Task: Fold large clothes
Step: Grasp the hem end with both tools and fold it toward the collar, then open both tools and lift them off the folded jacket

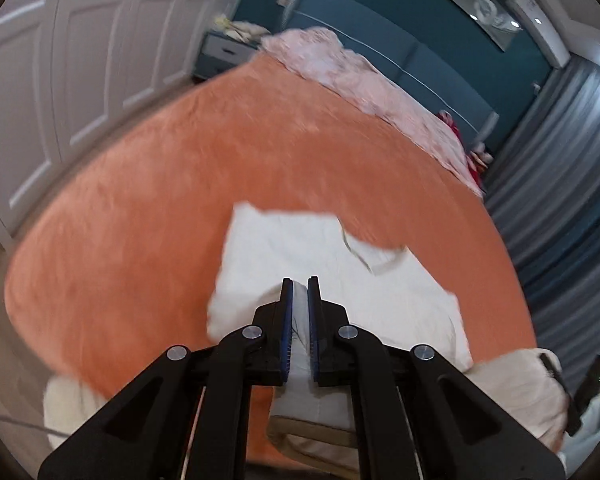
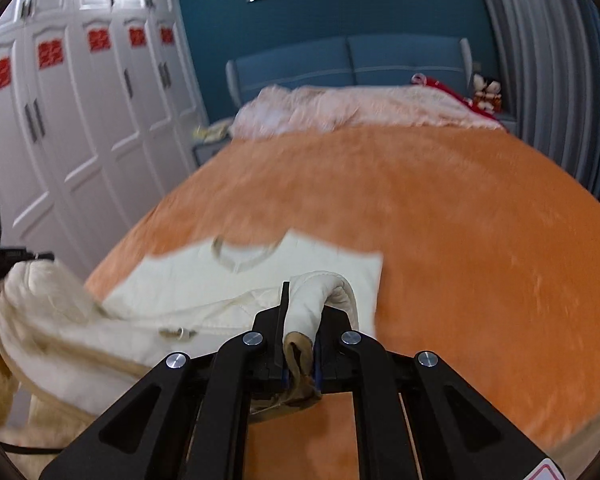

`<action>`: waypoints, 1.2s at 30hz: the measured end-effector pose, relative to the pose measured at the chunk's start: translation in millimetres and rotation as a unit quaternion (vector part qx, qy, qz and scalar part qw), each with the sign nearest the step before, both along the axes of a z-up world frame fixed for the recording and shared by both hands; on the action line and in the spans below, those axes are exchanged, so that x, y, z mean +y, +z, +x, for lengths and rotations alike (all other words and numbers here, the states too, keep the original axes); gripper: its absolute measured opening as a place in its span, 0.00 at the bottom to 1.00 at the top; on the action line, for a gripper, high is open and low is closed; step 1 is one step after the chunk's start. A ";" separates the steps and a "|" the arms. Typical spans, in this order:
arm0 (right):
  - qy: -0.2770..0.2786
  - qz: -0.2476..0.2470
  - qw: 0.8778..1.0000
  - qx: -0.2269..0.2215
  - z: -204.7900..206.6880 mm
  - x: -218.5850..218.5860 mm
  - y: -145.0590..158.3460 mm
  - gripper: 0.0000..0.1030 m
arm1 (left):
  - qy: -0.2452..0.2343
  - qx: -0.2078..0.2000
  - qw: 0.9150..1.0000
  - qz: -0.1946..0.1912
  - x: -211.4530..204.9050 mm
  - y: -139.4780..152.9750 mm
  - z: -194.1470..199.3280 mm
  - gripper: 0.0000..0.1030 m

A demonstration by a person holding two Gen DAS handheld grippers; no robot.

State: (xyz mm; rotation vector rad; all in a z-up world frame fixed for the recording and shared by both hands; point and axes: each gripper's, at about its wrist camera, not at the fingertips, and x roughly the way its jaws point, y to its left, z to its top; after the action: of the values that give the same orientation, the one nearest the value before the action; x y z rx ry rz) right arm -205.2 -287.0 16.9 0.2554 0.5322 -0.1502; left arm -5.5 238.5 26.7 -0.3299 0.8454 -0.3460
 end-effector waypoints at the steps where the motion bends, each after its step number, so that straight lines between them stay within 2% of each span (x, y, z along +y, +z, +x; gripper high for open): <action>1: -0.011 0.004 1.000 -0.004 13.4 -6.6 -0.2 0.07 | 0.005 -0.003 1.000 -0.001 -4.1 -0.3 13.2 0.06; 2: -0.019 0.011 1.000 -0.004 26.9 -13.5 -2.6 0.07 | 0.016 -0.005 1.000 0.004 -6.5 -2.2 20.8 0.05; 5: -0.037 0.032 0.999 0.007 66.1 -25.8 -17.5 0.07 | 0.062 -0.031 0.996 0.061 -16.8 -4.9 56.1 0.02; 8: -0.054 0.031 0.998 0.025 99.0 -26.6 -33.8 0.08 | 0.067 -0.025 0.993 0.092 -27.7 -19.3 85.0 0.02; 12: -0.079 0.085 0.993 0.015 120.9 -36.5 -41.9 0.14 | 0.060 0.000 0.992 0.113 -37.2 -40.4 112.6 0.03; 13: -0.082 0.100 0.992 0.006 122.0 -36.7 -39.5 0.16 | 0.066 0.003 0.991 0.113 -36.8 -41.7 112.4 0.08; 15: -0.078 0.102 0.992 -0.011 119.9 -31.7 -34.4 0.24 | 0.085 -0.007 0.992 0.098 -31.3 -36.8 108.3 0.36; 16: -0.075 0.100 0.992 -0.021 117.1 -28.2 -31.0 0.27 | 0.097 -0.023 0.991 0.086 -26.8 -31.1 102.6 0.63; 17: -0.066 0.102 0.992 -0.039 110.9 -24.0 -24.7 0.33 | 0.107 -0.038 0.990 0.079 -24.1 -27.4 97.9 0.73; 19: -0.061 0.101 0.990 -0.073 98.1 -18.7 -14.4 0.49 | 0.120 -0.067 0.988 0.076 -20.3 -18.8 86.6 0.75; 20: -0.081 0.080 0.987 -0.110 84.8 -13.6 -3.9 0.69 | 0.113 -0.071 0.988 0.079 -21.4 -18.0 83.3 0.75; 21: -0.095 0.065 0.983 -0.145 70.2 -10.0 5.5 0.81 | 0.108 -0.067 0.988 0.084 -22.9 -20.3 82.6 0.75; 23: -0.102 0.049 0.977 -0.183 50.7 -6.0 18.0 0.84 | 0.097 -0.056 0.990 0.091 -27.0 -29.2 82.5 0.75; 26: -0.107 0.015 0.987 -0.121 56.8 -4.6 13.0 0.84 | 0.081 -0.019 0.990 0.114 -37.0 -58.5 91.9 0.75; 28: -0.101 -0.010 0.992 -0.070 70.8 -2.0 -5.1 0.84 | 0.069 0.016 0.991 0.114 -43.0 -80.3 103.5 0.75; 31: -0.095 -0.004 0.995 -0.011 93.9 -5.6 -34.5 0.84 | 0.060 0.067 0.990 0.106 -49.3 -112.5 123.9 0.75; 36: -0.092 0.028 0.994 0.048 136.6 -14.1 -79.6 0.82 | 0.059 0.124 0.987 0.088 -53.2 -153.5 152.1 0.75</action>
State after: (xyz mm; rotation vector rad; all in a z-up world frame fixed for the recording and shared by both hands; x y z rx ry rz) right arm -68.6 -301.1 -62.6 0.3532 0.6082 -0.3277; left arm 146.6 185.4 -126.9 -0.2604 1.0872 -0.1197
